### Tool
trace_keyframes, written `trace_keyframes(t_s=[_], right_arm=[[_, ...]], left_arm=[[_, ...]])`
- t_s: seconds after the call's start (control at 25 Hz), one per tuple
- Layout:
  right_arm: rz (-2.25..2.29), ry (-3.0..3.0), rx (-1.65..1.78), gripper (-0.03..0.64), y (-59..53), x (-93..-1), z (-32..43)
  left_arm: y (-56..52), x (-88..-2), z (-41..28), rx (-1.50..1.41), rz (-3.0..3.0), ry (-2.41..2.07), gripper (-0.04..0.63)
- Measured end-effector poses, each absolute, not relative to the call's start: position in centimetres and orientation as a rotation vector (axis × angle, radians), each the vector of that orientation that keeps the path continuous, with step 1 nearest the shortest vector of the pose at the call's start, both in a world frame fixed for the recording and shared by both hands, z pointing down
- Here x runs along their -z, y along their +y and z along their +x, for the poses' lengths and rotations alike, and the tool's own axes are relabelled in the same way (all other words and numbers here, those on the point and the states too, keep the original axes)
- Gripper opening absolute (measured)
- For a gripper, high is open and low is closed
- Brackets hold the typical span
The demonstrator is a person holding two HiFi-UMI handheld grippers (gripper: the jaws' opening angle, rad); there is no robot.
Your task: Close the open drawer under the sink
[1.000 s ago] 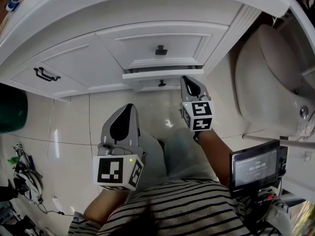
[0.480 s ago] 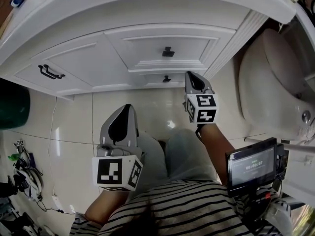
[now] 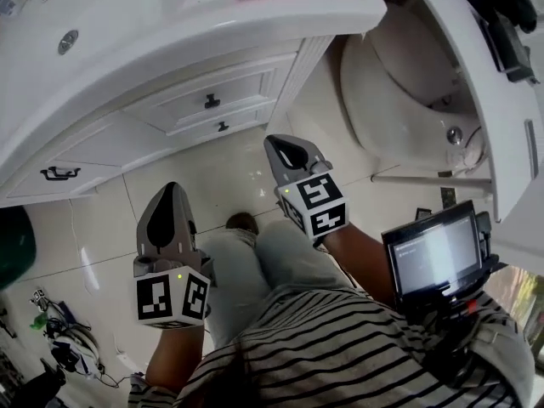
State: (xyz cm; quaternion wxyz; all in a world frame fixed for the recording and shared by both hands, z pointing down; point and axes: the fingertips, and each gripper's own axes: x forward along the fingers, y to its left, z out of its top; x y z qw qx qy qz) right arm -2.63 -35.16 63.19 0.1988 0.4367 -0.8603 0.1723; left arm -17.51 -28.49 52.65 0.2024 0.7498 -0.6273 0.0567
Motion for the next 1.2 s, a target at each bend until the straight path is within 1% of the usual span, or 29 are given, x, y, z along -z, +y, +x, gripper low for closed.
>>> trace_keyframes(t_s=[0.16, 0.36, 0.64, 0.84, 0.96, 1.2], right_arm=[[1.278, -2.451, -0.391, 0.002, -32.3, -50.8, -1.2], [1.194, -2.548, -0.27, 0.002, -26.9, -36.3, -0.7], [1.117, -2.649, -0.299, 0.002, -16.9, -21.9, 1.8], [1.044, -2.745, -0.295, 0.002, -11.2, -16.9, 3.7], [1.053, -2.772, -0.272, 0.002, -9.2, -16.0, 4.5], [1.146, -2.787, -0.28, 0.002, -5.0, -13.8, 4.6]], left_arm=[[-26.8, -45.4, -16.6, -0.14, 2.086, -1.712, 0.017], [-21.9, -34.6, -15.8, -0.162, 2.082, -1.725, 0.017], [-13.0, -21.2, -12.5, -0.183, 2.084, -1.771, 0.017], [-8.2, -16.4, -9.9, -0.206, 2.13, -1.853, 0.017], [-5.9, -15.3, -9.1, -0.205, 2.138, -1.911, 0.017], [-1.5, -13.8, -9.0, -0.179, 2.177, -1.892, 0.017]])
